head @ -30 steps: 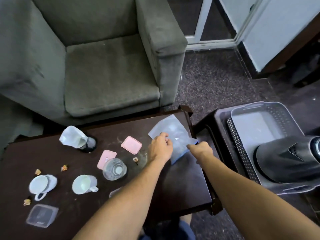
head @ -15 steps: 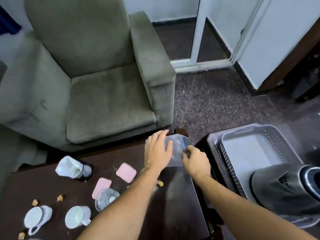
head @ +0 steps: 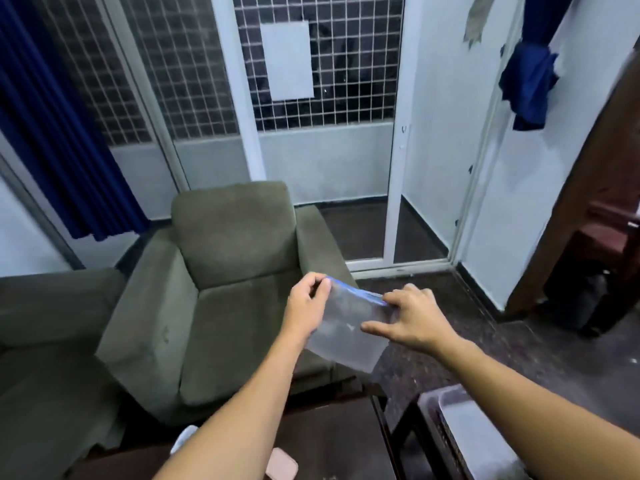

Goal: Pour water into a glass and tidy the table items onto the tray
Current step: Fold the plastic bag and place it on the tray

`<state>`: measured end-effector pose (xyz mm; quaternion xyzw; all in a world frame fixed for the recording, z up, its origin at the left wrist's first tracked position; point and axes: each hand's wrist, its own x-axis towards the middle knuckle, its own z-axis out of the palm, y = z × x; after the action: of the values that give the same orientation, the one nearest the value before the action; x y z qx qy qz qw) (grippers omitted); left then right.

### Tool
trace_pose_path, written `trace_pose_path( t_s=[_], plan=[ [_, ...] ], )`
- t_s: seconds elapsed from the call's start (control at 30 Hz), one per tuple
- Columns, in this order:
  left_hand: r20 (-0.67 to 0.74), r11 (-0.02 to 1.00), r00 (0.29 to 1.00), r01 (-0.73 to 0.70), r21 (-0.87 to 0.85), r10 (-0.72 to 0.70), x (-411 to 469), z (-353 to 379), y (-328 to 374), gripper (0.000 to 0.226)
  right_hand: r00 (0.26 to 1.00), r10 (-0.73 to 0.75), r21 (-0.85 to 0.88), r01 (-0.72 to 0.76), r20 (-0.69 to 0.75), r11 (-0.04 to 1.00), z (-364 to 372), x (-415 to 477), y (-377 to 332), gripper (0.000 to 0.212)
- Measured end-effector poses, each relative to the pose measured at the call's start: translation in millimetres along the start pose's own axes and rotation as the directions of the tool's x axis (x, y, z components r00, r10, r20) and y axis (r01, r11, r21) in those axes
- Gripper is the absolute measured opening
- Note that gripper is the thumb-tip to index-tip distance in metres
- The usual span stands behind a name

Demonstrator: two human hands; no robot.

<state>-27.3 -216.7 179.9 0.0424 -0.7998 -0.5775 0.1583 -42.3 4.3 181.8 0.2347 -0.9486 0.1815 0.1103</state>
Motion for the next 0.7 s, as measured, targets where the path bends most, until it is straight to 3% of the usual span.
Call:
trace_pose_path(
  t_s=[0.07, 0.17, 0.23, 0.3, 0.4, 0.53, 0.6, 0.67, 0.7],
  plan=[
    [-0.016, 0.999, 0.999, -0.043, 0.009, 0.043, 2.5, -20.7, 19.4, 0.018, 0.997, -0.064, -0.072, 0.066, 0.033, 0.995, -18.3, 5.1, -3.6, 0.060],
    [-0.090, 0.995, 0.991, -0.096, 0.039, 0.099, 1.8, -51.8, 38.4, 0.023, 0.983, -0.162, -0.052, 0.158, -0.081, 0.986, -36.1, 14.7, -22.5, 0.048],
    [-0.167, 0.996, 0.982, -0.084, 0.020, 0.086, -0.4, -73.5, 45.8, 0.020, 0.981, -0.143, 0.077, 0.153, -0.128, 0.985, -44.7, 26.1, -41.4, 0.032],
    [-0.240, 0.997, 0.968, -0.074, 0.001, 0.073, -3.2, -95.8, 50.1, 0.019, 0.996, -0.059, 0.299, 0.079, -0.072, 0.951, -52.6, 39.2, -60.5, 0.015],
    [-0.340, 0.997, 0.938, -0.074, -0.010, 0.066, -6.6, -126.4, 51.9, 0.022, 0.999, 0.046, 0.565, -0.045, 0.014, 0.824, -61.5, 55.9, -84.8, 0.007],
    [-0.398, 0.998, 0.916, -0.056, -0.007, 0.049, -11.6, -153.7, 55.8, 0.020, 0.992, 0.117, 0.813, -0.099, 0.038, 0.574, -58.3, 74.5, -115.8, 0.031],
    [-0.420, 0.999, 0.906, -0.046, 0.020, 0.050, -13.7, -163.3, 59.3, 0.018, 0.991, 0.128, 0.782, -0.112, 0.041, 0.613, -55.1, 83.1, -130.3, 0.021],
    [-0.514, 0.998, 0.855, -0.049, 0.045, 0.065, -14.3, -173.8, 62.7, 0.016, 0.987, 0.160, 0.742, -0.093, -0.019, 0.664, -53.7, 89.7, -141.1, 0.009],
    [-0.558, 0.997, 0.827, -0.043, 0.061, 0.070, -14.3, -178.9, 64.7, 0.016, 0.980, 0.189, 0.745, -0.080, -0.063, 0.662, -55.4, 91.6, -146.9, 0.012]
  ],
)
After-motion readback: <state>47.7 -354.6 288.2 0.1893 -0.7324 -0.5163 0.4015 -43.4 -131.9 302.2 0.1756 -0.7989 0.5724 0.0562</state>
